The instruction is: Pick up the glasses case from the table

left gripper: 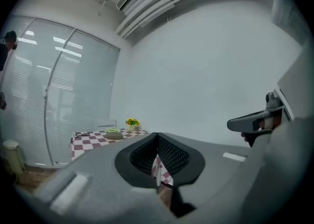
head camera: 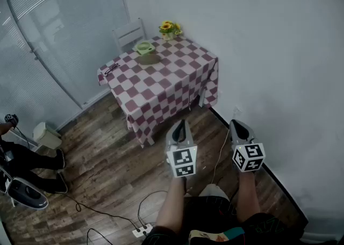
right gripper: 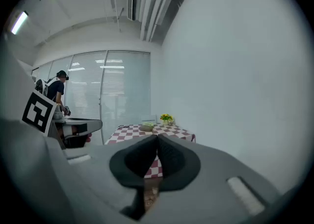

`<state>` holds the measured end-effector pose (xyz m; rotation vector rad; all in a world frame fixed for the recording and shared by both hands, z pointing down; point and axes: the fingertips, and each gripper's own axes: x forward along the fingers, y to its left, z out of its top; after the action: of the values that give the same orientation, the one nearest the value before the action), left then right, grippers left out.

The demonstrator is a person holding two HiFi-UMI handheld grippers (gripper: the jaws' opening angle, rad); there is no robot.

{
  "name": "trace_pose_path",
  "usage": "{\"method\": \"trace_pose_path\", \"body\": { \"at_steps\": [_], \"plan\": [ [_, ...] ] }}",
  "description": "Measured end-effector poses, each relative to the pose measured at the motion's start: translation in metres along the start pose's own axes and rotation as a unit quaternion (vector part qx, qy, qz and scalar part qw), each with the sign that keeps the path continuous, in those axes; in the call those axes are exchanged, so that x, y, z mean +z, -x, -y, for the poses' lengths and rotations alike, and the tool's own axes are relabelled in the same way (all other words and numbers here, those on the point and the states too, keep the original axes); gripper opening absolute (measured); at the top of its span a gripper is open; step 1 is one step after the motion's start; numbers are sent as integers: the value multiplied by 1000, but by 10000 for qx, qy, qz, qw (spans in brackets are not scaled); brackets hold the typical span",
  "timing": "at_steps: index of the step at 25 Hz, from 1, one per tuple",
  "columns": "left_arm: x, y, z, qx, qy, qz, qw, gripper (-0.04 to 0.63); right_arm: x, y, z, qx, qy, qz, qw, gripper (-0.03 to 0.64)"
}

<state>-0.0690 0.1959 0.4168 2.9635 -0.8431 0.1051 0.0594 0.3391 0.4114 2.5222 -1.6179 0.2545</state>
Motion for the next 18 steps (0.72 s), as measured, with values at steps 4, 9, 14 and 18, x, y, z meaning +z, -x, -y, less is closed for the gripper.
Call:
{"method": "trace_pose_path", "body": {
  "at_steps": [4, 9, 14, 18],
  "plan": [
    [-2, -13, 7, -292, 6, -50, 9996, 11, 1, -3, -3, -66, -152, 71, 9998, 5],
    [-4, -29, 18, -455, 262, -78, 9986, 11, 7, 1, 9, -215, 21, 37, 9998, 5],
    [-18, -51, 22, -545, 390, -211, 9975, 11, -5, -11, 23, -252, 16, -168, 9995, 5],
    [-34, -77, 5, -372, 440, -420, 9975, 11, -17, -47, 19, 134, -67, -371, 9992, 5]
  ]
}}
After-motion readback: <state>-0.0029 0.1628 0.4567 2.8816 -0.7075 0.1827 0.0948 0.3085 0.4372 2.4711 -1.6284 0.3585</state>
